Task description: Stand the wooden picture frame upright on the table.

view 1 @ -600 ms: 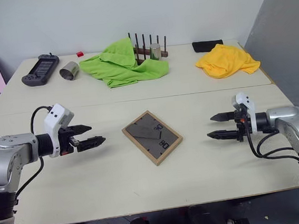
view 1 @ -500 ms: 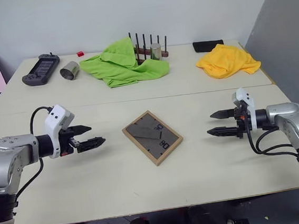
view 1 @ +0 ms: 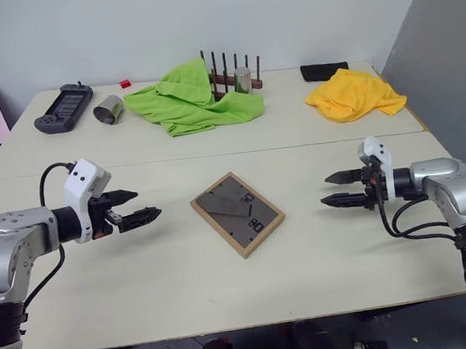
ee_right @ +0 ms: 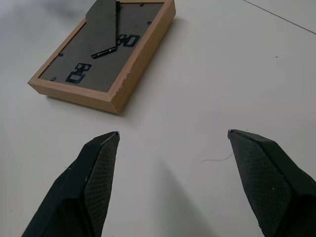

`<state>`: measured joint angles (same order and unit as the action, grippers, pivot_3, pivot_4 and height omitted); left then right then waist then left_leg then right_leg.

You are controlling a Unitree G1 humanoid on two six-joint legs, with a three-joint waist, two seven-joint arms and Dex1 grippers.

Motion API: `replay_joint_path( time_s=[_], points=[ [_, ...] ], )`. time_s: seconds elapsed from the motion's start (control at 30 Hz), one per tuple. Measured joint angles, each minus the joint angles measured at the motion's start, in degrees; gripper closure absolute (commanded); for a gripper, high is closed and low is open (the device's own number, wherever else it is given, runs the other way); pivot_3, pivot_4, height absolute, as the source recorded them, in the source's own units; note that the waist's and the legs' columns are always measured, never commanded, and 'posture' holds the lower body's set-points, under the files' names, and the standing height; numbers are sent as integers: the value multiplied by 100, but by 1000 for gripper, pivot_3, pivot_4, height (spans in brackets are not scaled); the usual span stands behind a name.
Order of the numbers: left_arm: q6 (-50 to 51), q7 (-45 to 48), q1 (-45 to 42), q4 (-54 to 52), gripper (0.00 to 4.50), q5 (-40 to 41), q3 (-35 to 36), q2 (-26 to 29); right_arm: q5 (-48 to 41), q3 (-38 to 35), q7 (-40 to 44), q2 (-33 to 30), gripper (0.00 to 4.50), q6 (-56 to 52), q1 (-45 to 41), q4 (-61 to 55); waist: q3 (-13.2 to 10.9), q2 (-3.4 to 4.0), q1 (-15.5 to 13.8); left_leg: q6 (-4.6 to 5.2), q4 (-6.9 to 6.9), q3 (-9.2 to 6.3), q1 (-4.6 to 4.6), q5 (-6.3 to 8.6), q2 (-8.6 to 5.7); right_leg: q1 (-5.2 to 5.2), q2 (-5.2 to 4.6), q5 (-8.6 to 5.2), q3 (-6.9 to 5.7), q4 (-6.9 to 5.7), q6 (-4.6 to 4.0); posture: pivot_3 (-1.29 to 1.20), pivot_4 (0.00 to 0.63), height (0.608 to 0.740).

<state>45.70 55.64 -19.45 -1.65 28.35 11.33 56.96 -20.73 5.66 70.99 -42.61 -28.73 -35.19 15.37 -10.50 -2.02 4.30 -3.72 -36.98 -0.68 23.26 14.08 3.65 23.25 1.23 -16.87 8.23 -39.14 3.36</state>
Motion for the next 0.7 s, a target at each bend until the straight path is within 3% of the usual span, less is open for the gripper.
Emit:
replay_joint_path(
  time_s=[0.23, 0.3, 0.5, 0.7],
  points=[
    [-30, 33, -41, 6, 0, -48, -80, 0, 94, 0, 2, 2, 791, 67, -8, 10, 0, 0, 0, 0, -1, -2, 0, 0, 0, 0, 0, 0, -2, -1, 0, 0, 150, 740],
    [-34, 66, -78, 10, 294, -44, -80, -6, 143, 0, 2, 4, 840, 86, -9, 16, 0, 0, 0, 0, -1, -2, 0, 0, 0, 0, 0, 0, -2, -3, 0, 0, 150, 740],
    [-206, 54, -175, 99, 1531, -95, -242, -338, 595, 79, -286, 333, 2310, 753, -106, 473, 0, 0, 10, 0, -4, -3, -1, -1, -1, -1, 0, 0, -3, -9, -1, 0, 150, 740],
    [-515, 3, -160, 112, 2914, -429, -844, -664, 952, 246, -747, 862, 3816, 1104, -159, 722, 1, 0, 22, -1, -6, -6, -3, -1, -3, 0, 0, 1, -2, -27, -2, 0, 150, 740]
  ],
)
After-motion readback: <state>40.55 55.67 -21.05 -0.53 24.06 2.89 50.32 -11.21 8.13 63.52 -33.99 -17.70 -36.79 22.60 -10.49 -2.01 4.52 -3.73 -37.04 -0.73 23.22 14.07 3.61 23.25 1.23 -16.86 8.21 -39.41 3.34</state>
